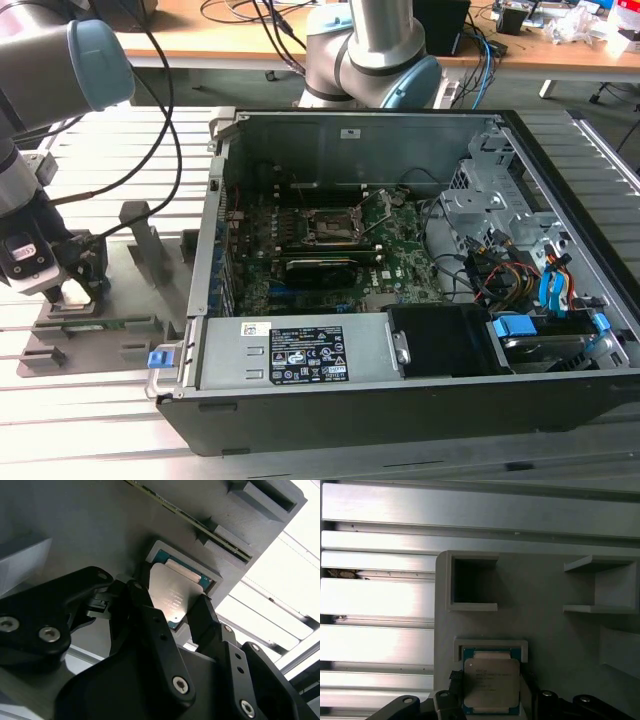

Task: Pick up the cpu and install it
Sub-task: 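Pick up the cpu and move it towards the insertion slot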

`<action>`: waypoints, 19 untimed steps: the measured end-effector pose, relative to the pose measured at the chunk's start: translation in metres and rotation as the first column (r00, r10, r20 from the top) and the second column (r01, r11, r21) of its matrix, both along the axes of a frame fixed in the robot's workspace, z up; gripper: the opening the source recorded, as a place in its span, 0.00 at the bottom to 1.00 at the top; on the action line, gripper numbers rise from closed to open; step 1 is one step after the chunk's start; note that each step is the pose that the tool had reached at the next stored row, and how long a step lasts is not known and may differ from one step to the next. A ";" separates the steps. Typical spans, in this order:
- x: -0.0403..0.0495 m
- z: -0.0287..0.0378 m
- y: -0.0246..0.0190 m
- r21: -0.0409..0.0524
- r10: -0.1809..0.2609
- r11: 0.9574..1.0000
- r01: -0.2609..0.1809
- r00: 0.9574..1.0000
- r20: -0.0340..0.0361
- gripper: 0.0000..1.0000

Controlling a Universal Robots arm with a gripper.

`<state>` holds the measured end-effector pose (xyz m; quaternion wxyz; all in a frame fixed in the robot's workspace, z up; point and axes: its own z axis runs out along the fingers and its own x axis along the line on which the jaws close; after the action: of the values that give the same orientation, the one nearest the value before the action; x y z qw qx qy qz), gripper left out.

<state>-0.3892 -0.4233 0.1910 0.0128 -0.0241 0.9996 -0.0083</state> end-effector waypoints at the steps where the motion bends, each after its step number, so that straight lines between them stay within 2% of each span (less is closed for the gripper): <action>1: 0.0000 0.0000 0.0000 0.000 0.000 1.000 0.000 1.000 0.000 0.54; 14: -0.0002 0.0006 0.0000 -0.001 0.000 1.000 0.000 1.000 0.000 0.54; 19: -0.0001 0.0061 0.0001 -0.002 0.000 1.000 0.000 1.000 0.000 0.54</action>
<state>-0.3894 -0.4232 0.1972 0.0128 -0.0241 0.9996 -0.0091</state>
